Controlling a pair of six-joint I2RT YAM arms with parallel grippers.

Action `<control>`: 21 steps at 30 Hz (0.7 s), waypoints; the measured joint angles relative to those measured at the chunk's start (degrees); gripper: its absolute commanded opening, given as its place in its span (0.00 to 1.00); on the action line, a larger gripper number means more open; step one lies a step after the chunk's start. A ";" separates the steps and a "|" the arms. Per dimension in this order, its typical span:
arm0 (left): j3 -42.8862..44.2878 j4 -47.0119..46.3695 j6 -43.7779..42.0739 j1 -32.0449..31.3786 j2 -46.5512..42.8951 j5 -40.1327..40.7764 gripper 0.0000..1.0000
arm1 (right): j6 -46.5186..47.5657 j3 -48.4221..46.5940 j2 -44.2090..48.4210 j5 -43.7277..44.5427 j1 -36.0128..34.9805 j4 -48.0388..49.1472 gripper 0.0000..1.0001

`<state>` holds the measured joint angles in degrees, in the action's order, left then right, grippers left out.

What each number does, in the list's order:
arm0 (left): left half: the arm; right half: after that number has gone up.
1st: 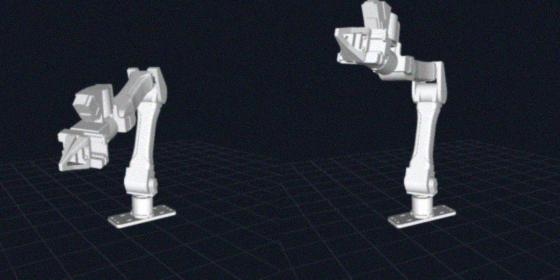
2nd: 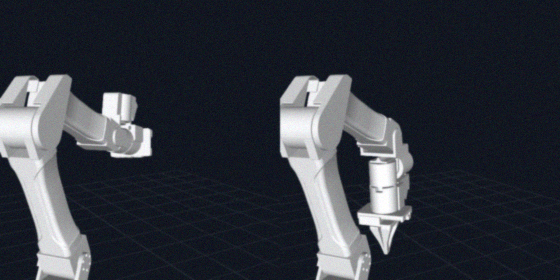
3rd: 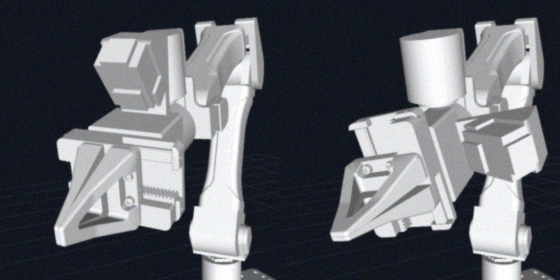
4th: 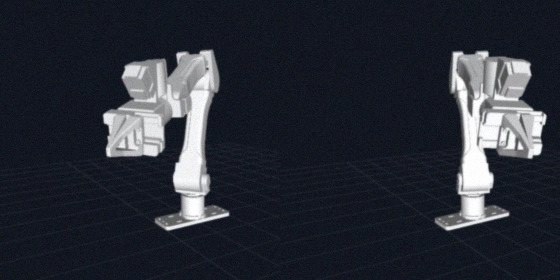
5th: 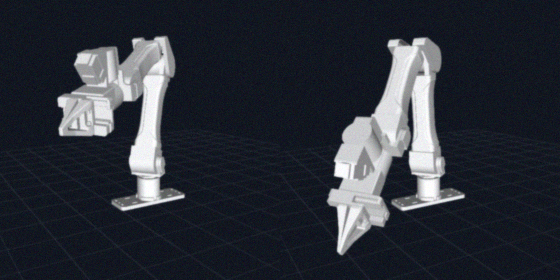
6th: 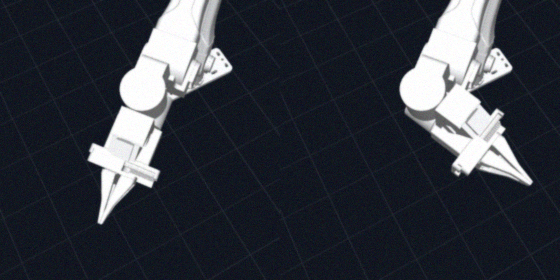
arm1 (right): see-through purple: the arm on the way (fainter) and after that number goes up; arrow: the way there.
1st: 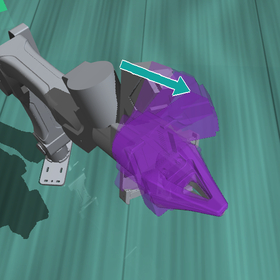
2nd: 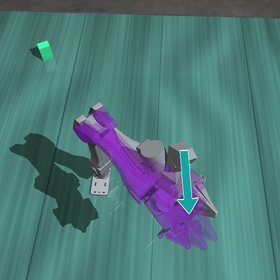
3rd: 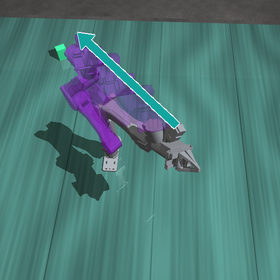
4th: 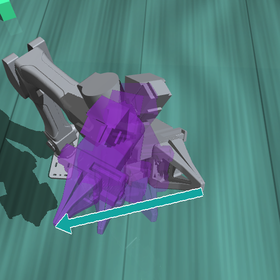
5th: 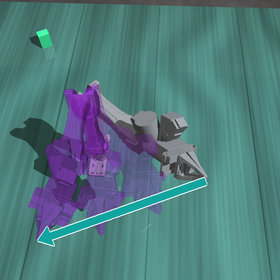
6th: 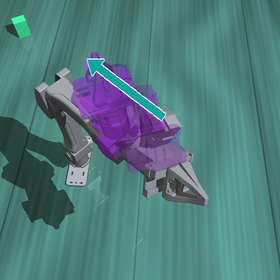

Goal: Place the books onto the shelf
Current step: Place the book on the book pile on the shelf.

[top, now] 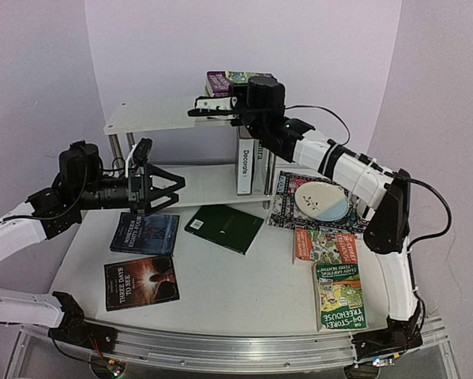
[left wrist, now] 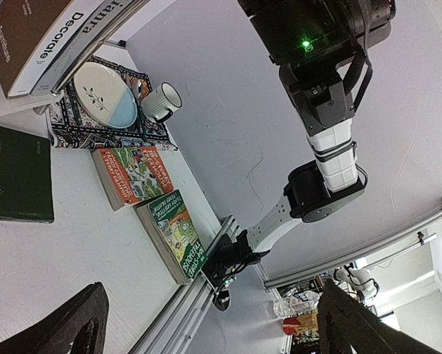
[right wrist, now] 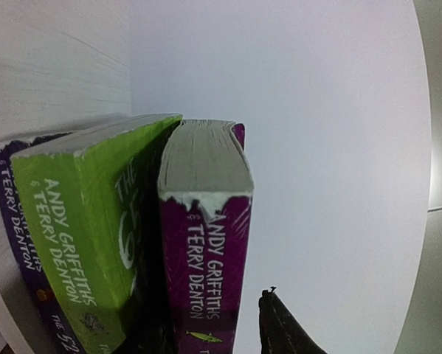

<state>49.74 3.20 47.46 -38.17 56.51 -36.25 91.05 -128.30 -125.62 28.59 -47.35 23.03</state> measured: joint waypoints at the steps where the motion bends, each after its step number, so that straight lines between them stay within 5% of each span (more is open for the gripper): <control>1: 0.00 0.00 0.00 0.00 0.00 0.00 1.00 | 0.02 0.31 0.22 -0.01 0.00 0.01 0.42; 9: 0.00 0.00 -0.02 0.00 0.02 0.00 1.00 | -0.05 3.21 2.24 -0.23 -0.29 0.97 0.54; 21: 0.00 0.00 -0.04 0.00 0.02 0.00 1.00 | -3.35 3.77 4.45 -1.64 -0.49 -1.22 0.83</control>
<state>49.74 3.20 47.42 -38.17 56.53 -36.25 87.70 -124.53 -121.17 26.95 -47.84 21.81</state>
